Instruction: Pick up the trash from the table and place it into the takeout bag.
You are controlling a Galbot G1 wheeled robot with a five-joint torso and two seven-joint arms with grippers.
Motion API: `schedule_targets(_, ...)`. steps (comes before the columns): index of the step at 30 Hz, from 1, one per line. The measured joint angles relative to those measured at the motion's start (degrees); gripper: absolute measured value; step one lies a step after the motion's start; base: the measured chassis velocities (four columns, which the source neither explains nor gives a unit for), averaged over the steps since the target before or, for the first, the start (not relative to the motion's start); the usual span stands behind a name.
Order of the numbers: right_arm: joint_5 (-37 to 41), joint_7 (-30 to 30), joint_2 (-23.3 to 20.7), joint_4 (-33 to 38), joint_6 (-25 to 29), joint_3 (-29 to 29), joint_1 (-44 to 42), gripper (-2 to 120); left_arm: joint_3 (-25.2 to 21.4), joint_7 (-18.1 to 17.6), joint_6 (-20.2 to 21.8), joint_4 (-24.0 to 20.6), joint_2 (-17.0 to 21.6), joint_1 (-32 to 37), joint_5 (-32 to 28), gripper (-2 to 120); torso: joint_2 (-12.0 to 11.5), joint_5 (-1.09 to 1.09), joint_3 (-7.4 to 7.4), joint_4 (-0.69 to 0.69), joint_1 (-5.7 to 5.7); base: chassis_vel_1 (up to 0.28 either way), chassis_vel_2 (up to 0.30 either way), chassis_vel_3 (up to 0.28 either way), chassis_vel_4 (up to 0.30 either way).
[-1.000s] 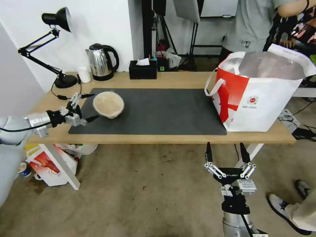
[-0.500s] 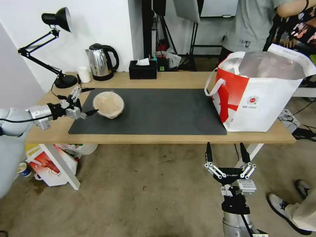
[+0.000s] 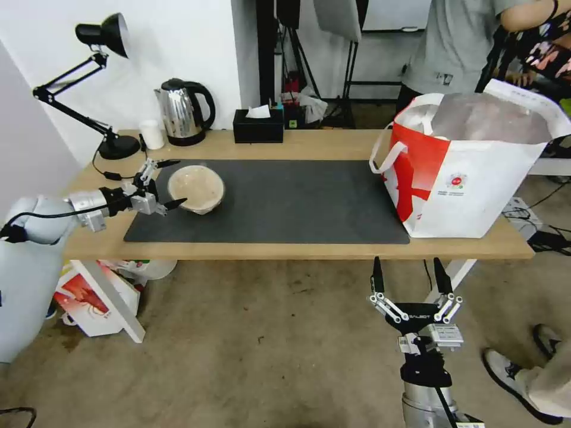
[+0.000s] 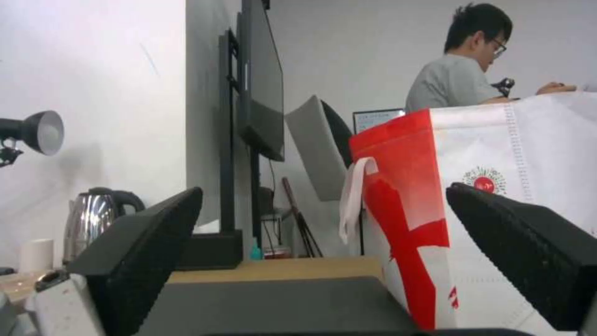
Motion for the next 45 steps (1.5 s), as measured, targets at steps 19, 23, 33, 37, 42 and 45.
schedule_targets(19, 0.00, 0.00, 0.00, 0.00, 0.00, 0.00, 0.00, 100, -3.13, 1.05, 1.55, -5.54, 6.77, 2.59, -4.66, 100, -0.01, 0.00, -0.01, -0.01, -0.01, 0.000, 0.000, 0.000, 0.000)
schedule_targets(23, 0.00, 0.00, 0.00, 0.00, 0.00, 0.00, 0.00, 100, -3.94, 1.11, 1.96, -6.09, 7.58, 4.34, -4.99, 100, -0.01, 0.01, -0.01, 0.02, -0.01, 0.000, 0.000, 0.000, 0.000)
schedule_targets(33, 0.00, 0.00, 0.00, 0.00, 0.00, 0.00, 0.00, 100, -3.09, 2.98, 1.70, -4.46, 5.34, 4.78, -4.05, 100, -0.01, 0.00, -0.01, 0.00, -0.01, 0.000, 0.000, 0.000, 0.000)
schedule_targets(37, 0.00, 0.00, 0.00, 0.00, 0.00, 0.00, 0.00, 100, -1.98, 3.20, 1.65, -3.35, 5.02, 3.67, -3.41, 100, -0.01, 0.00, 0.00, 0.00, -0.01, 0.000, 0.000, 0.000, 0.000)
schedule_targets(42, 0.00, 0.00, 0.00, 0.00, 0.00, 0.00, 0.00, 100, -1.11, 3.22, 0.96, -1.80, 4.36, 2.28, -2.56, 100, -0.01, 0.00, 0.00, 0.01, -0.01, 0.000, 0.000, 0.000, 0.000)
schedule_targets(45, 0.00, 0.00, 0.00, 0.00, 0.00, 0.00, 0.00, 100, -0.44, 3.22, 0.49, -0.91, 3.77, 1.31, -1.76, 100, -0.01, 0.00, 0.00, 0.00, -0.01, 0.000, 0.000, 0.000, 0.000)
